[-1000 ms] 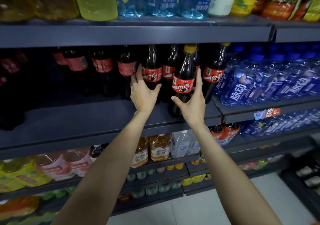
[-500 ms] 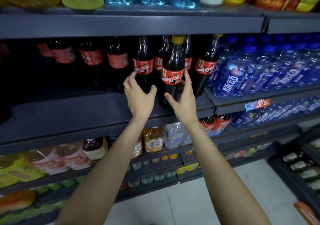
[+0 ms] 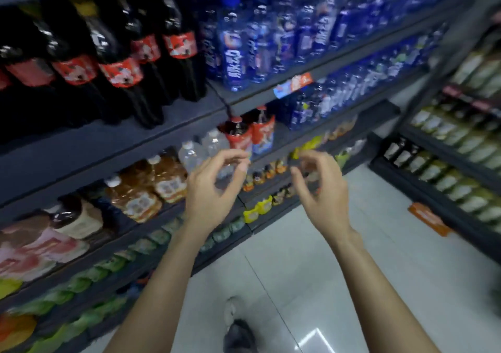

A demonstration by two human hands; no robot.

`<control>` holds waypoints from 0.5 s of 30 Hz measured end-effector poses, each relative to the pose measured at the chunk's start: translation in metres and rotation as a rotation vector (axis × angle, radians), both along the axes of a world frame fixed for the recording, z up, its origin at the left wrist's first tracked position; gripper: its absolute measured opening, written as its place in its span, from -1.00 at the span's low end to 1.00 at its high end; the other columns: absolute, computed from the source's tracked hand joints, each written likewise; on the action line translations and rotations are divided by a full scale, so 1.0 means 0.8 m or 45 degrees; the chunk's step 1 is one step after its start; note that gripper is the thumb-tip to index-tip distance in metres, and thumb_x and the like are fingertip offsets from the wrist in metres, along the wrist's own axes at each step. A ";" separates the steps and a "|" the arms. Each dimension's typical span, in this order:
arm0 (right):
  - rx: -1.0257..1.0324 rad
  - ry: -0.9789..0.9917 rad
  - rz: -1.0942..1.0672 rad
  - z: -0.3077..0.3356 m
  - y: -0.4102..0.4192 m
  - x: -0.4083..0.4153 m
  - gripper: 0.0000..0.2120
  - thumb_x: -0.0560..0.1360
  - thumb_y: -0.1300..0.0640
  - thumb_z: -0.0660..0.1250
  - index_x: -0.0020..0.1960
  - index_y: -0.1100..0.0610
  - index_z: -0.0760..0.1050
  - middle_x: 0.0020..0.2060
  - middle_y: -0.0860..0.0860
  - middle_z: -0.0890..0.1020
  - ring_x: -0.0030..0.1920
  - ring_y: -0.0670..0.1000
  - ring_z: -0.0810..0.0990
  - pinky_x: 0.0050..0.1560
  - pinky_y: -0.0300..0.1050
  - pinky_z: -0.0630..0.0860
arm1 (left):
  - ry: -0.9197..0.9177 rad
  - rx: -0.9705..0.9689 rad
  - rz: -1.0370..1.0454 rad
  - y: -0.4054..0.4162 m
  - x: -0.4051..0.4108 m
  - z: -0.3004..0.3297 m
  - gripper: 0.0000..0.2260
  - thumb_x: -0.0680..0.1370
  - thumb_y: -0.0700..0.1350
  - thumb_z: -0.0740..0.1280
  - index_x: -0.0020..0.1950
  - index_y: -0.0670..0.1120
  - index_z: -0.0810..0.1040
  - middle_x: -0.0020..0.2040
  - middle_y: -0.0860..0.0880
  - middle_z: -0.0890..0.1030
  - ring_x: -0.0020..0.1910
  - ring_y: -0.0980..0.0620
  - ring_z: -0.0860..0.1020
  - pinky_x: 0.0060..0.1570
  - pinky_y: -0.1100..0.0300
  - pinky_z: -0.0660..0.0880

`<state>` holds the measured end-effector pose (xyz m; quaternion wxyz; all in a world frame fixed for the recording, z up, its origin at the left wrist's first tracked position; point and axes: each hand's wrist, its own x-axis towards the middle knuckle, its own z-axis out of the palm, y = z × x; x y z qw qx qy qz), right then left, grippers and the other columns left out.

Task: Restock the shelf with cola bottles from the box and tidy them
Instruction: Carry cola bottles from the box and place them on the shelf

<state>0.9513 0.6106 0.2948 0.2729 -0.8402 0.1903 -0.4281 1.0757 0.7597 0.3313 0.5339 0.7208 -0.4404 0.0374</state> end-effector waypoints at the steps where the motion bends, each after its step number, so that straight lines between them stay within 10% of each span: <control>1: -0.012 0.041 -0.053 -0.016 -0.012 -0.043 -0.84 0.54 0.11 0.27 0.08 0.16 0.48 -0.15 0.01 0.55 -0.15 0.03 0.52 -0.14 -0.11 0.44 | 0.008 0.001 -0.057 -0.018 -0.028 -0.013 -0.88 0.58 -0.06 0.25 0.05 0.00 0.56 -0.06 0.07 0.65 -0.02 0.12 0.61 -0.02 0.16 0.53; 15: 0.700 0.741 -0.756 -0.189 -0.200 -0.562 -0.79 0.49 0.18 0.34 0.13 0.10 0.53 -0.02 0.00 0.63 -0.04 -0.01 0.59 -0.05 -0.12 0.50 | 0.016 1.166 -0.967 -0.371 -0.409 -0.224 -0.77 0.52 -0.04 0.32 0.17 0.02 0.54 0.03 0.11 0.62 0.05 0.11 0.56 0.08 0.16 0.49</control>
